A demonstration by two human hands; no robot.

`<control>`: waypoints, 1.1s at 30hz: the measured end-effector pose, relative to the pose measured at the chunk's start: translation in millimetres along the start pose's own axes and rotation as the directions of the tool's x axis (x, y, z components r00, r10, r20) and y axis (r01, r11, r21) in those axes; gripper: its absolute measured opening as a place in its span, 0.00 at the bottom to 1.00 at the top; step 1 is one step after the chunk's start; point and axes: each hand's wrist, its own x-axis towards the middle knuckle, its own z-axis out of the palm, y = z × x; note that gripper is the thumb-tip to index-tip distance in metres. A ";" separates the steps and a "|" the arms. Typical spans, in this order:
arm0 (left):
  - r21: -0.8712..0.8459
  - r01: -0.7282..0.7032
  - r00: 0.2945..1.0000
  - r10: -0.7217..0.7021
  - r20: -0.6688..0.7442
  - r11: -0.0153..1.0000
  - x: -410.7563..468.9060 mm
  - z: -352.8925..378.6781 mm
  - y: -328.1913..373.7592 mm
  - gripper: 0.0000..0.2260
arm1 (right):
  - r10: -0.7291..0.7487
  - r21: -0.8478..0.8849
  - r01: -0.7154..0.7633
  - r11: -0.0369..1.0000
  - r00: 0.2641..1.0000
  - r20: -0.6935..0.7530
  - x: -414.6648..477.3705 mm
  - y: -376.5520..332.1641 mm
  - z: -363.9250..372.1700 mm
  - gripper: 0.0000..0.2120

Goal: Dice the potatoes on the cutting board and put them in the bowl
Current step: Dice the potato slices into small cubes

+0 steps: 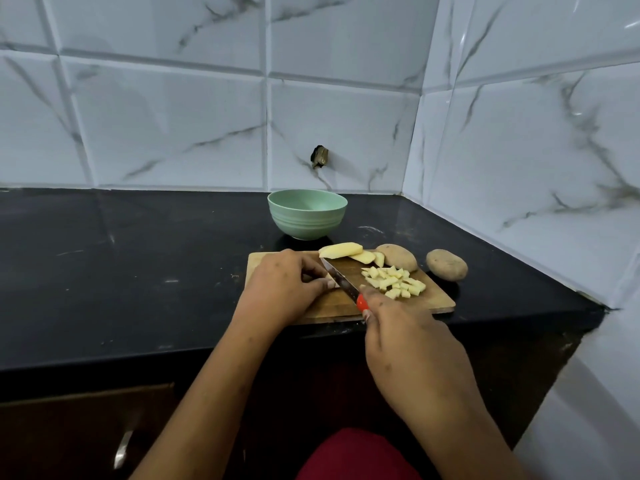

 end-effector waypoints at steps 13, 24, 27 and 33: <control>0.015 0.074 0.990 -0.072 -0.118 0.997 -4.0 14.6 3.3 0.09 | -0.183 -0.108 0.184 0.977 0.983 0.022 14.5 20.0 -7.0 0.21; -0.051 0.137 0.978 -0.143 -0.153 0.989 -6.2 17.4 3.8 0.09 | -0.171 -0.322 0.228 0.919 0.966 0.196 39.4 16.2 -4.0 0.28; -0.019 0.137 0.970 -0.138 -0.201 0.990 -8.9 15.9 5.4 0.12 | -0.172 -0.363 0.224 0.904 0.970 0.170 23.7 16.5 -3.3 0.31; 0.053 0.149 0.981 -0.141 -0.131 0.987 -7.6 12.6 5.8 0.13 | -0.028 -0.386 0.169 0.907 0.938 0.345 -7.0 -0.4 -8.5 0.40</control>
